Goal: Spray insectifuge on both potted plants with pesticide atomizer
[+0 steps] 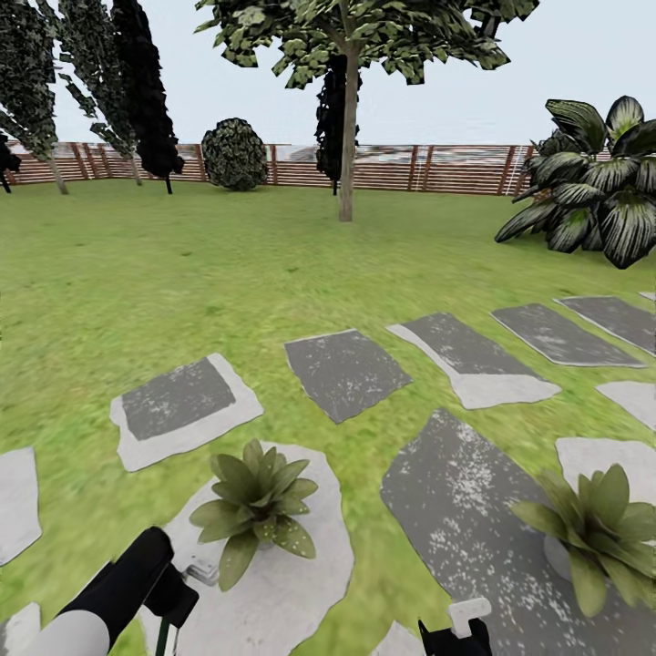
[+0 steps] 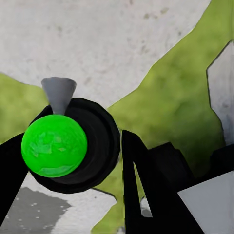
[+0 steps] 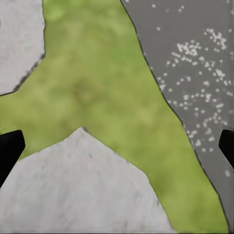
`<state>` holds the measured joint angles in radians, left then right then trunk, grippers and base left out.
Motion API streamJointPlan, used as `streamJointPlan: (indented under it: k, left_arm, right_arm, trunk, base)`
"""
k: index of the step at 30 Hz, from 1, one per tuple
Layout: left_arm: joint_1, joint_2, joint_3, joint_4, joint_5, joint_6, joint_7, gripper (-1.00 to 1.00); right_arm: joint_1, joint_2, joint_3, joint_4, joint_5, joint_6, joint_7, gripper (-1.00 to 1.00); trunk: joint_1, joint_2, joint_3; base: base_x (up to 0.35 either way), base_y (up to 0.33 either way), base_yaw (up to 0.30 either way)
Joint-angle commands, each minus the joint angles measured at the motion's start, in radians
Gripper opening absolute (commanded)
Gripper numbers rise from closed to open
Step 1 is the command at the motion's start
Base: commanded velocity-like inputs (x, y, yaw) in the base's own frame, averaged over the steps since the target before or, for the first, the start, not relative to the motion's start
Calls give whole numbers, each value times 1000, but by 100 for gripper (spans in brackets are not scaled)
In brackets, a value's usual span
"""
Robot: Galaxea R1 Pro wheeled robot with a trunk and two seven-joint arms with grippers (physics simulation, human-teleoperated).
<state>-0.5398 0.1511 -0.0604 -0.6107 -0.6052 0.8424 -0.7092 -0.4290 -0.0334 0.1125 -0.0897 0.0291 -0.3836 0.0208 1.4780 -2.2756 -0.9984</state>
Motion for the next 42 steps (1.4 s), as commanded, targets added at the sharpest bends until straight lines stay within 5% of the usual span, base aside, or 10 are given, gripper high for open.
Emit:
streamJointPlan:
  k: [1,17,29,42]
  left_arm:
    - [0,-1,-5,-2,-11,0,-10,-100]
    - [0,-13,-1,-4,-10,1,-7,-100]
    - [0,-15,1,-4,-10,1,-7,-100]
    - [0,-16,2,-4,-3,1,-7,-100]
  right_arm:
    - [-1,0,3,1,3,-3,0,100]
    - [-1,-2,3,1,2,-3,1,100]
    - [-1,-2,3,1,2,-3,1,100]
    - [-1,-2,3,1,2,-3,1,100]
  trunk:
    - [-1,0,-1]
    - [-1,0,-1]
    - [-1,0,-1]
    - [-1,0,-1]
  base:
    - [-296,0,0]
    - [-106,97,-4]
    - [-83,2,-201]
    - [-51,259,-47]
